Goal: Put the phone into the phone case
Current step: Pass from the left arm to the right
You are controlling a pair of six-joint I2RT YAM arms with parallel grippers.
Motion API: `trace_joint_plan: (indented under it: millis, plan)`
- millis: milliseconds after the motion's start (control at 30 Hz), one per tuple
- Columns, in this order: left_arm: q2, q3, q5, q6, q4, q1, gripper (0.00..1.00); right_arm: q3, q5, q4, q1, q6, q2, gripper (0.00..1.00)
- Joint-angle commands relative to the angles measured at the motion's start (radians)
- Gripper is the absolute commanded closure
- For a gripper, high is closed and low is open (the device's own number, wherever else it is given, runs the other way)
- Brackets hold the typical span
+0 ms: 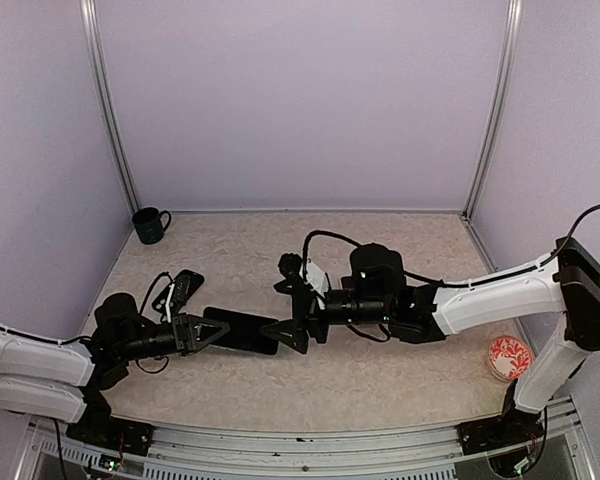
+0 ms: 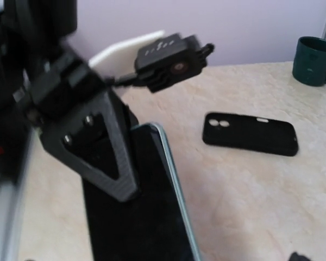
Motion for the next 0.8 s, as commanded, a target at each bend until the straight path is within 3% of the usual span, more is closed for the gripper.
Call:
trace_joint_plan:
  millis: [0,367,767]
  plan:
    - [-0.072,0.007,-0.043,0.039,0.058,-0.014,1.0,-0.034,-0.09,0.006,-0.04,0.198,-0.079,0.0]
    - [-0.215,0.004,-0.1,0.094,0.1,-0.081,1.0,-0.177,-0.277,0.254,-0.11,0.579,-0.184,0.01]
    - [-0.116,0.056,-0.127,0.138,0.274,-0.212,1.0,-0.214,-0.392,0.493,-0.114,0.806,-0.094,0.05]
